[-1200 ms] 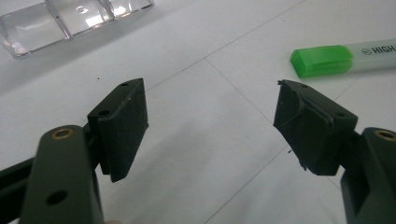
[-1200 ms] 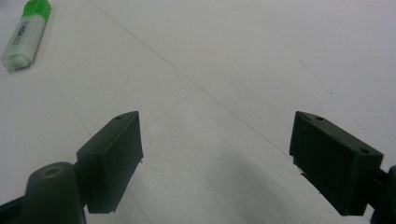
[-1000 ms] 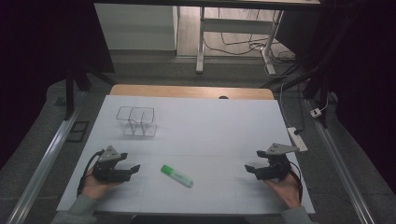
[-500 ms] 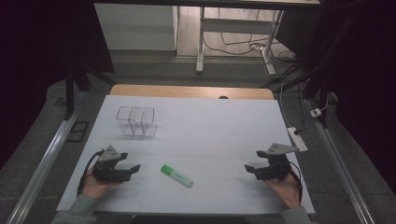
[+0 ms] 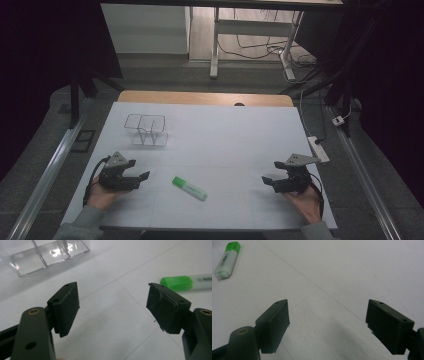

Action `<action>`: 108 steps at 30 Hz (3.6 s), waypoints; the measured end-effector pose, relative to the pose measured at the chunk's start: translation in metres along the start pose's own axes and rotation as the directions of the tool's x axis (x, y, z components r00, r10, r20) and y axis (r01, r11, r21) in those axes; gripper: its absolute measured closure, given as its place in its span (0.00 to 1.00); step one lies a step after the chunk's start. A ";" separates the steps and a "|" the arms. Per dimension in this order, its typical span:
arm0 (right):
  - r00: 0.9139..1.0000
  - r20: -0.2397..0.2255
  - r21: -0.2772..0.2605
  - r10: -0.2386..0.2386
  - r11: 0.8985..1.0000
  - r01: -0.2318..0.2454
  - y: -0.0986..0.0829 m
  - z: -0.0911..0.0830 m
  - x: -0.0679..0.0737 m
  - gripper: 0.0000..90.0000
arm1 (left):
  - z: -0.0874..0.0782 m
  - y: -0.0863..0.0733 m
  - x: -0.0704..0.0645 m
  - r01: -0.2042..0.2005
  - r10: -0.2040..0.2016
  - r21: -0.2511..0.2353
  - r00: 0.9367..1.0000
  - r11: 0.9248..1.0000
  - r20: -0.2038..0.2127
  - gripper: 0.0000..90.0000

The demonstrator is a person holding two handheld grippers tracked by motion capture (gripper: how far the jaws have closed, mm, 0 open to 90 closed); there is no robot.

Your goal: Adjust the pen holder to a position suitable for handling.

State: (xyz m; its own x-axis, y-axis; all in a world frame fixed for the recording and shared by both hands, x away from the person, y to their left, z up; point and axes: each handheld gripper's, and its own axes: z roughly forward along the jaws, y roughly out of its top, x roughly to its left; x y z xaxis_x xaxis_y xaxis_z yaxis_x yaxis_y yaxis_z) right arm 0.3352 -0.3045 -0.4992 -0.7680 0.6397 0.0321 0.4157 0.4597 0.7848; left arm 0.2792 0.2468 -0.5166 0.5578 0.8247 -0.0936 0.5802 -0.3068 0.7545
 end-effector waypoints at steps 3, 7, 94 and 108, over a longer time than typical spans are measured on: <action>1.000 -0.001 0.002 0.003 1.000 -0.003 0.000 0.001 0.000 0.21 | -0.001 0.004 0.004 0.012 -0.012 -0.010 1.000 1.000 0.001 0.29; 1.000 0.001 0.000 0.004 1.000 -0.004 0.000 0.001 0.000 0.21 | -0.003 0.013 0.012 0.012 -0.012 -0.021 1.000 1.000 -0.003 0.29; 1.000 0.011 0.043 -0.018 0.999 0.017 -0.004 0.006 0.001 0.22 | 0.035 0.062 0.128 0.150 -0.135 0.089 0.978 0.985 -0.158 0.99; 1.000 0.013 0.046 -0.019 0.999 0.019 -0.004 0.007 0.001 0.22 | 0.036 0.070 0.119 0.124 -0.114 0.076 0.985 0.989 -0.130 0.99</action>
State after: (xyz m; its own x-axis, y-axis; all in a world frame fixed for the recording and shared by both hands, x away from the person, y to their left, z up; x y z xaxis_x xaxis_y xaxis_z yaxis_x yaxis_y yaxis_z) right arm 0.3359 -0.3012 -0.5063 -0.7696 0.6385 0.0088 0.4232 0.4996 0.7559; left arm 0.4075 0.3062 -0.4985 0.4064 0.9089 -0.0935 0.6884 -0.2372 0.6855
